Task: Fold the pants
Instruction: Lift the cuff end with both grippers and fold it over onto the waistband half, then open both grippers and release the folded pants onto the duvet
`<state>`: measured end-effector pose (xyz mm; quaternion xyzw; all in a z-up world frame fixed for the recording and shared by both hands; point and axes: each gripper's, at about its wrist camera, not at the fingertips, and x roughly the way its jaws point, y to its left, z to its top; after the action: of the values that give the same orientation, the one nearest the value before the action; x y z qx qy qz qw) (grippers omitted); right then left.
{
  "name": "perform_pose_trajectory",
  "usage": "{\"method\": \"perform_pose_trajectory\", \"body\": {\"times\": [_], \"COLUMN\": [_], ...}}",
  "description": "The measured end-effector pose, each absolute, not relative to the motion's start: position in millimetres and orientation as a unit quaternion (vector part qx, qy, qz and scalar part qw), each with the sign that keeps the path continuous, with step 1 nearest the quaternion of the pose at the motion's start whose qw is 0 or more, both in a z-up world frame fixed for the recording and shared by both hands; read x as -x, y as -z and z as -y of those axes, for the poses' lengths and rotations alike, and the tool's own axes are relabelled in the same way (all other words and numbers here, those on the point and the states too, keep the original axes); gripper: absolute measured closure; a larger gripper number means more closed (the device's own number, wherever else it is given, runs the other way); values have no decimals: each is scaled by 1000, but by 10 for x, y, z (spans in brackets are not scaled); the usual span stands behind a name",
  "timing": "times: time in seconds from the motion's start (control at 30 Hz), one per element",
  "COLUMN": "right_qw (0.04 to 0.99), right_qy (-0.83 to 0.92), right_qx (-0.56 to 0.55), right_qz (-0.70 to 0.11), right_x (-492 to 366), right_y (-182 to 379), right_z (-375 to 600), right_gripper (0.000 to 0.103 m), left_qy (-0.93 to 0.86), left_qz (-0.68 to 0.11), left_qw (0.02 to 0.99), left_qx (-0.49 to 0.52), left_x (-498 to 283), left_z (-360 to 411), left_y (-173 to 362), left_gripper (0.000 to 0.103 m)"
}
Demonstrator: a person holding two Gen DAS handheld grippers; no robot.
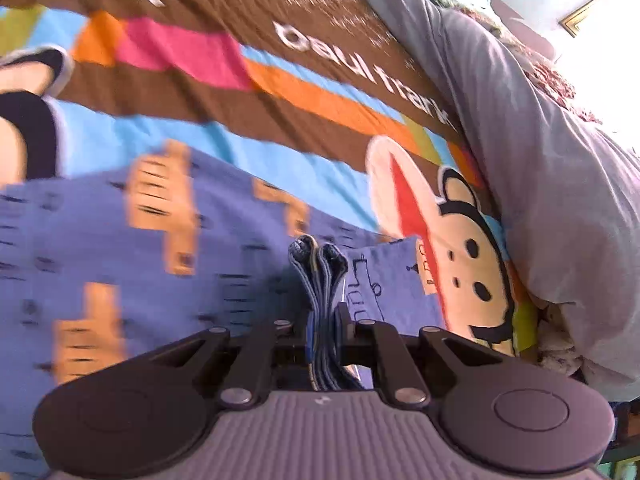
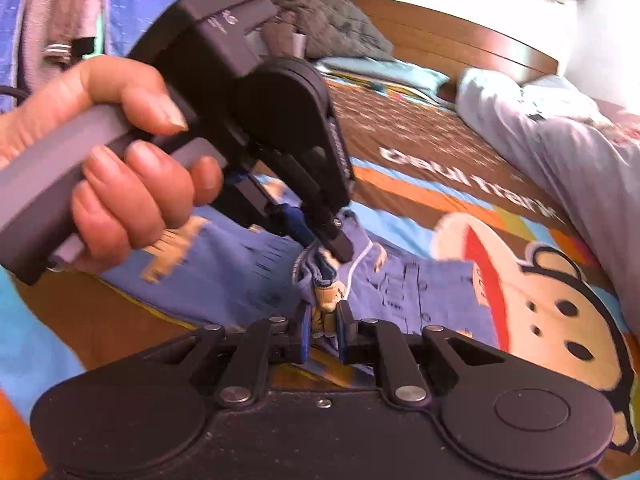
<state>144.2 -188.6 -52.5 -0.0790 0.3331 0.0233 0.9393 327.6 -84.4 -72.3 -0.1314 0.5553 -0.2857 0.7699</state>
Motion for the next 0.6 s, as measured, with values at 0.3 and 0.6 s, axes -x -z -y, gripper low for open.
{"method": "perform_pose_trajectory", "body": {"times": [0.3, 0.6], "right_qw": [933, 928], "right_qy": [-98, -122], "right_qx": [93, 63], "right_qz": [-335, -346], "right_x": [-1599, -1394], "right_y": [519, 548], "right_z": [1187, 1329], "right_gripper": [90, 53], "left_qy": [245, 209], "left_qz": [-553, -505], "left_qw": [786, 829], "left_qx": [131, 120], "left_x": [-3325, -3150], "left_z": [42, -189], "left_y": [778, 758], "left_gripper": [91, 39]}}
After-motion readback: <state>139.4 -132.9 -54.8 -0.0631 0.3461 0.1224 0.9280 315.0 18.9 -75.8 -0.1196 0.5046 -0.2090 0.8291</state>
